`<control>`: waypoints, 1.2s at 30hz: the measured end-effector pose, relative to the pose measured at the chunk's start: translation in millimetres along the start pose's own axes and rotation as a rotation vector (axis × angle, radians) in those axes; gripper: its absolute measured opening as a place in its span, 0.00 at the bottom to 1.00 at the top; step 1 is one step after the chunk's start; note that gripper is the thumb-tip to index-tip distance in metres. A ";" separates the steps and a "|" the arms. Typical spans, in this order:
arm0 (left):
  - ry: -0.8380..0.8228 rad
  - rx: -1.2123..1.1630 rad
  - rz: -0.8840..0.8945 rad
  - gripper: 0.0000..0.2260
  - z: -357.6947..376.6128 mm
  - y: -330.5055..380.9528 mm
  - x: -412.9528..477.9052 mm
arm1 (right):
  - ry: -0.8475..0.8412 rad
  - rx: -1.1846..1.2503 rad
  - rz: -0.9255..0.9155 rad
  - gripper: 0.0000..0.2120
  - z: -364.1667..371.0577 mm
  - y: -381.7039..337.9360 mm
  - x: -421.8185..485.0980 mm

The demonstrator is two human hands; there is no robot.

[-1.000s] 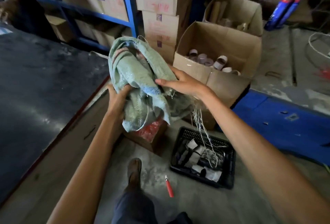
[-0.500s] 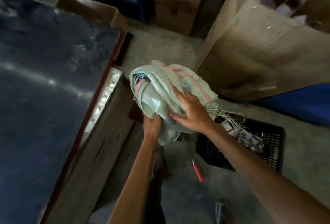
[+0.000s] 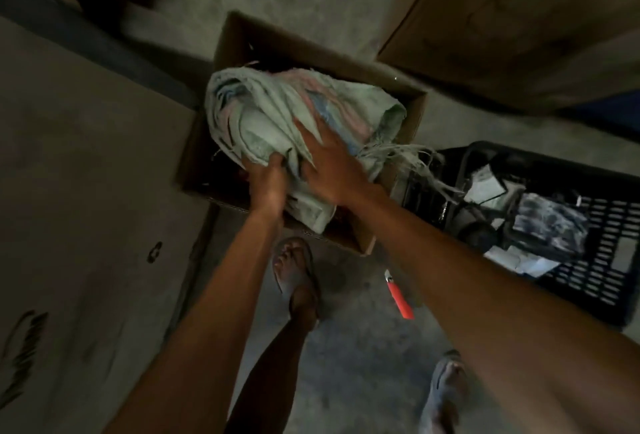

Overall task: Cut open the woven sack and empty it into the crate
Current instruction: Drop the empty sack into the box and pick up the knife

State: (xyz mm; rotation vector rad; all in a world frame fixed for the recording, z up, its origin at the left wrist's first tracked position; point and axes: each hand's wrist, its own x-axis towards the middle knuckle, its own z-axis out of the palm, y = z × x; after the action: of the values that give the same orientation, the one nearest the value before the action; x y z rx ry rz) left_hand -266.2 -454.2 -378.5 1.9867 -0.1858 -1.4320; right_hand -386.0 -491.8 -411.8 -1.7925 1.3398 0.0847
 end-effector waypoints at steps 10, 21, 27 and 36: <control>-0.047 0.271 -0.109 0.33 6.5 8.6 16.6 | -0.173 -0.115 0.190 0.32 -17.2 23.7 2.4; 0.090 0.686 0.375 0.29 7.0 -51.2 -187.1 | -0.078 -0.193 -0.046 0.31 -66.5 1.1 -201.3; 0.300 0.644 0.162 0.32 14.8 -188.5 -295.6 | -0.222 -0.305 -0.103 0.31 -20.0 73.9 -363.0; 0.138 0.737 -0.136 0.33 52.5 -436.2 -393.3 | -0.381 -0.475 0.022 0.32 92.4 217.0 -471.5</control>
State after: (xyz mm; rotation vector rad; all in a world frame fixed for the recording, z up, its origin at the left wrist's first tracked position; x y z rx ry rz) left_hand -578.4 44.1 -334.7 2.7216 -0.5954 -1.4241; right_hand -719.0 -87.4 -352.7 -2.0144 1.1198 0.7734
